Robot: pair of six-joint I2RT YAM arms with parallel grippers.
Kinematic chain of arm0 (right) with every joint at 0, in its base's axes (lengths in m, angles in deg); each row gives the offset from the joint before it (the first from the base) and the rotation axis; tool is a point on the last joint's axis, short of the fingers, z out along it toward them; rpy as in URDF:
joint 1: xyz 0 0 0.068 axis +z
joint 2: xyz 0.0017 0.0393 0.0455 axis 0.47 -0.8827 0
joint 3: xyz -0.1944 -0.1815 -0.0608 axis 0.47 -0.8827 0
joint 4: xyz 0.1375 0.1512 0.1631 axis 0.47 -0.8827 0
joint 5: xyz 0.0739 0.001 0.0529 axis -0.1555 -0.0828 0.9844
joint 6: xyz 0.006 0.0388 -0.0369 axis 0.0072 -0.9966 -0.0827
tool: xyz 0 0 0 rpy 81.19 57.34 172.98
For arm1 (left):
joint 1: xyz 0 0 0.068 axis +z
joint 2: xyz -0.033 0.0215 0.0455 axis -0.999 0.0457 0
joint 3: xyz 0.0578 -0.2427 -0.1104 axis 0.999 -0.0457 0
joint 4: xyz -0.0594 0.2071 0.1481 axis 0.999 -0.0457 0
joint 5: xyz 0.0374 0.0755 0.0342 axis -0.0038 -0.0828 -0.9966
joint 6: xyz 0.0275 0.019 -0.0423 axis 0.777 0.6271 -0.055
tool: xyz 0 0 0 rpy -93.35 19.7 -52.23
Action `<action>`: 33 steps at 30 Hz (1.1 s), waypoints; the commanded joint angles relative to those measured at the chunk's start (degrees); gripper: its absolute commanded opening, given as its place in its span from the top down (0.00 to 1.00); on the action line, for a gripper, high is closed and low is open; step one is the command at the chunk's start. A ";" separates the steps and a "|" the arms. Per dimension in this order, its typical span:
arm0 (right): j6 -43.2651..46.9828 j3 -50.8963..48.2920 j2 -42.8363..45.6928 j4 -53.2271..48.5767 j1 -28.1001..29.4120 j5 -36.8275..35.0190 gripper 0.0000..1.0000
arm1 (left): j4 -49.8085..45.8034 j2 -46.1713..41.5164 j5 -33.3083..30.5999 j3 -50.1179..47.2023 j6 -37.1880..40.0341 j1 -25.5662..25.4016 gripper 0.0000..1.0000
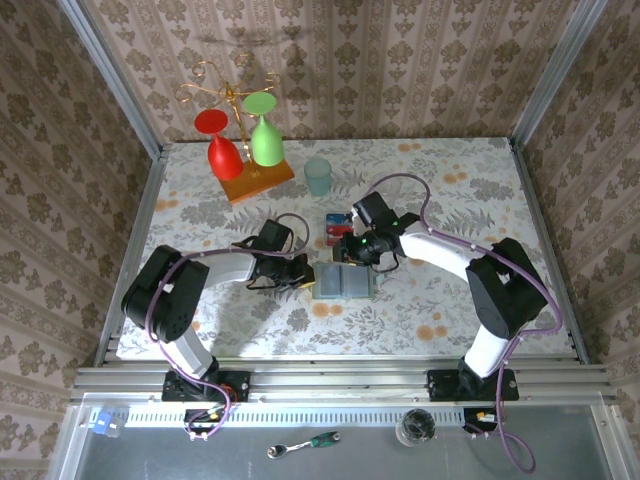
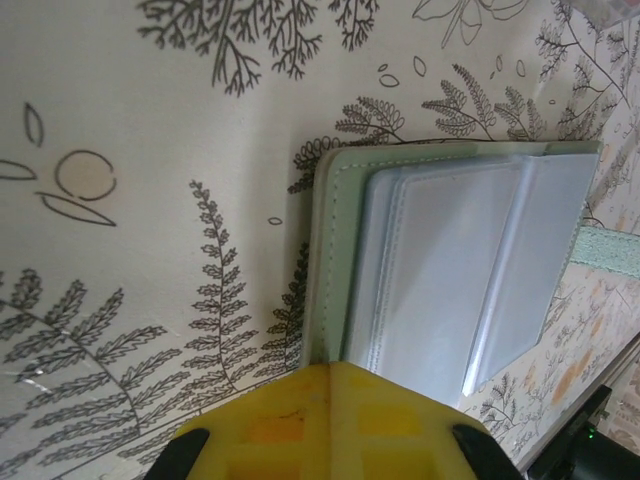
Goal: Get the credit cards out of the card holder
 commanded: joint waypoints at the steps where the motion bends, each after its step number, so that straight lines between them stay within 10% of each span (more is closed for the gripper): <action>1: -2.01 -0.81 -0.33 1.20 1.24 1.58 0.70 | -1.79 1.39 -0.46 0.55 1.14 -0.44 1.00; 33: -7.03 -0.59 -9.15 1.86 6.05 -0.83 0.64 | -1.53 1.36 -0.62 -0.76 0.95 -0.36 1.00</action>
